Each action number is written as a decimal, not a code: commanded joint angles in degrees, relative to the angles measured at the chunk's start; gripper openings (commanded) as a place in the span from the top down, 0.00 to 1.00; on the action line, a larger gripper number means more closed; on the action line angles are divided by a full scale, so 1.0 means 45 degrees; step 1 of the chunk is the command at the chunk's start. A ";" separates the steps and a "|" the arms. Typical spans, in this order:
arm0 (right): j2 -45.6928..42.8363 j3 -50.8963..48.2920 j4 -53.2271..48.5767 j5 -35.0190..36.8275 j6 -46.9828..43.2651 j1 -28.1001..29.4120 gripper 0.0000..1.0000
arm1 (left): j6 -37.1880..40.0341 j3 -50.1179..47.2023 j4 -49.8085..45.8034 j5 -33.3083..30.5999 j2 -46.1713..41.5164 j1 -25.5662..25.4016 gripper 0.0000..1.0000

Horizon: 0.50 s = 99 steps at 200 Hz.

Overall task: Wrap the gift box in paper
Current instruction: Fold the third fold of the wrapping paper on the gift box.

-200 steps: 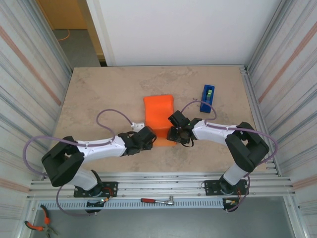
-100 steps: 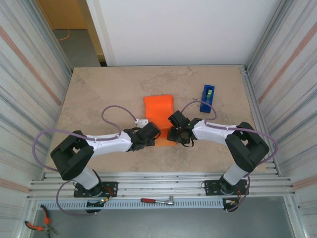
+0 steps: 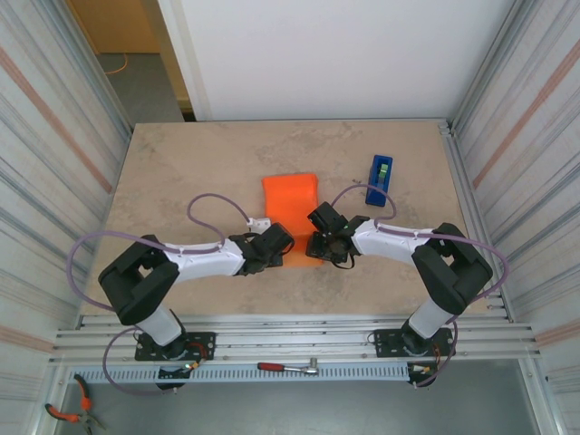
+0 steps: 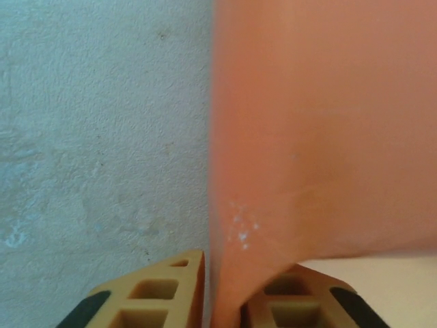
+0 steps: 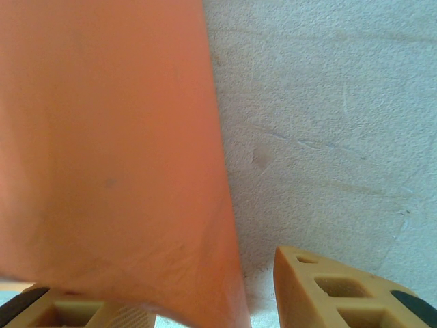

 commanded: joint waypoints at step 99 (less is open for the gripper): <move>-0.0790 0.0145 -0.0681 -0.0035 -0.0039 0.0127 0.53 | -0.0092 0.0245 -0.0022 -0.0439 0.0525 -0.0192 1.00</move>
